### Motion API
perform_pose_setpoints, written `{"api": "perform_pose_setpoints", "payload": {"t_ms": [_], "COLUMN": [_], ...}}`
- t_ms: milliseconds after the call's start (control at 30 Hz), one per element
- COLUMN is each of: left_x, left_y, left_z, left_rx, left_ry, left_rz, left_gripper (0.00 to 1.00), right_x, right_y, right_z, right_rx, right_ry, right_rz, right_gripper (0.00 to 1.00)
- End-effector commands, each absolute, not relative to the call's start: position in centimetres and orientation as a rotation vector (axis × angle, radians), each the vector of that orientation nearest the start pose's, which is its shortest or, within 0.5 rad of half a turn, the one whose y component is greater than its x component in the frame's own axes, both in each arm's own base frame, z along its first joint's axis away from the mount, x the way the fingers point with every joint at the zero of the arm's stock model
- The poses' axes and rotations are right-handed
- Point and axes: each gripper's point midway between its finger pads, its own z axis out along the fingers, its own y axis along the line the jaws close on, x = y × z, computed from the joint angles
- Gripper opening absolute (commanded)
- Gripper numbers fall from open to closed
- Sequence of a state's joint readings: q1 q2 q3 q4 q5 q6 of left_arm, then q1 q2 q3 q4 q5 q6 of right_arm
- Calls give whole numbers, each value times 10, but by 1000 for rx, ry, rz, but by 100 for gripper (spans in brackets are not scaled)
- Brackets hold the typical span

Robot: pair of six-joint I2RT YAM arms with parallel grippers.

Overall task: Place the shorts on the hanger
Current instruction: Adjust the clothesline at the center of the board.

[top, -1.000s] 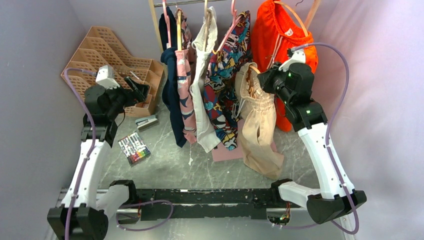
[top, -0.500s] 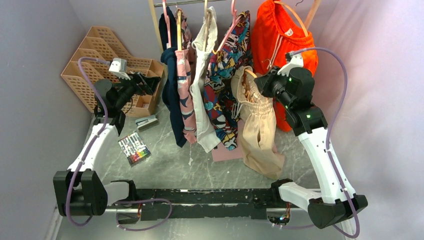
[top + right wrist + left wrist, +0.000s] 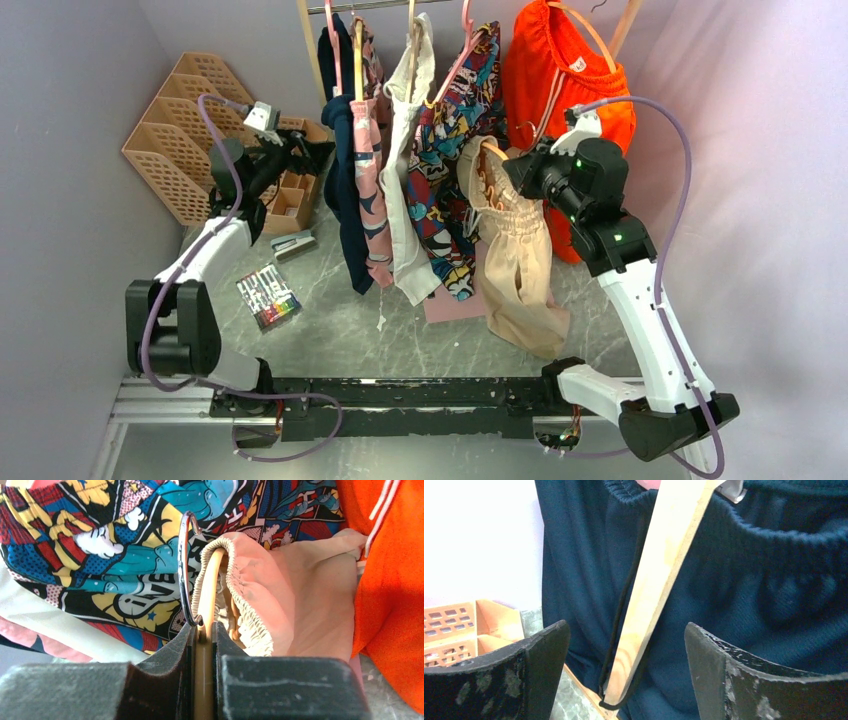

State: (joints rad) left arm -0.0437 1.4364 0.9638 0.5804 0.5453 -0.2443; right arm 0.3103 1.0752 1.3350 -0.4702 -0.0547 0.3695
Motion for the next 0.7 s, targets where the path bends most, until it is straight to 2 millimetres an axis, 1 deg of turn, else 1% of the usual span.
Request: {"api": "perform_pose_setpoints", "payload": {"t_ms": [0,100,233,300,400,467,533,667], "left_x": [455,461,469,474,479,478,474,461], "left_y": [-136,-145,-156,-158,-161,-164,-166,-173], "left_z": [335,333,323,321,318,319,321,329], "left_rx": [427,457,493,486,494,499,500,504], "left_ry": [1353,1348,1373,1386,1404,1409,1408,1394], "left_rz": [-597,-579,-575,-566,-560,-562,-563,-569], "left_gripper": [85,84,82,80,69,60,51,32], "right_x": [315,311,307,305,300,296,293,289], "right_y": [132,134,135,136,136,133,130,125], "right_z": [409,412,412,412,414,416,418,423], "right_rx": [-23,-38,-44,-46,-49,-46,-43,-36], "right_ry": [1725,1720,1718,1721,1722,1719,1714,1700], "right_rz": [533,531,534,542,551,544,534,520], "right_gripper": [0,0,0,0,0,0,0,0]}}
